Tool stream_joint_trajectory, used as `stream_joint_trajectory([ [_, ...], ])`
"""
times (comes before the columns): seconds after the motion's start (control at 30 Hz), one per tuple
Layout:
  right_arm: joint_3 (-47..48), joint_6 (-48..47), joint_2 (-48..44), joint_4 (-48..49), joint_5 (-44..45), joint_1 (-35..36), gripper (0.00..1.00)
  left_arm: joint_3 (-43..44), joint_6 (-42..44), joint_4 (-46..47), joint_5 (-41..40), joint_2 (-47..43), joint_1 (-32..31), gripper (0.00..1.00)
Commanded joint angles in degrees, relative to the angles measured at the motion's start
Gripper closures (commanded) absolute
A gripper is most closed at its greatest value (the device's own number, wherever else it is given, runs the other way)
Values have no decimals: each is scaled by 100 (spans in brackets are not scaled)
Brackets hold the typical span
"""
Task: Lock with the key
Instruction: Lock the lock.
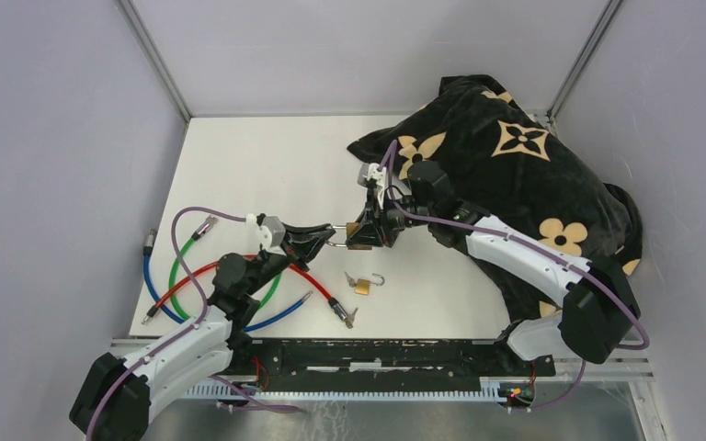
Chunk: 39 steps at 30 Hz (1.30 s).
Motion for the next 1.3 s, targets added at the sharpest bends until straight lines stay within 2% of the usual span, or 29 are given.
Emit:
stream_joint_trajectory([
  [0.0,1185,-103,479,2273,341,252,100,112,-789,278,1455,195,-867,98],
  [0.37,1506,65,1767,2455,21,257,100,334,-785,1016,1169,414,-1343,98],
  [0.63,1330,-81,1843,2230,-291,201,100,315,-283,1441,748,176,-1327,98],
  [0.93,869,-1544,864,1095,-977,-303,100,153,-802,381,1155,-625,-24,98],
  [1.03,801,-1743,684,1020,-1009,-359,100,172,-749,83,1296,-740,49,92],
  [1.2,899,-2145,576,579,-1108,-356,100,293,-539,-265,1479,-753,105,91],
  [1.27,971,-2348,547,300,-1092,-356,100,347,-335,-474,1466,-787,121,87],
])
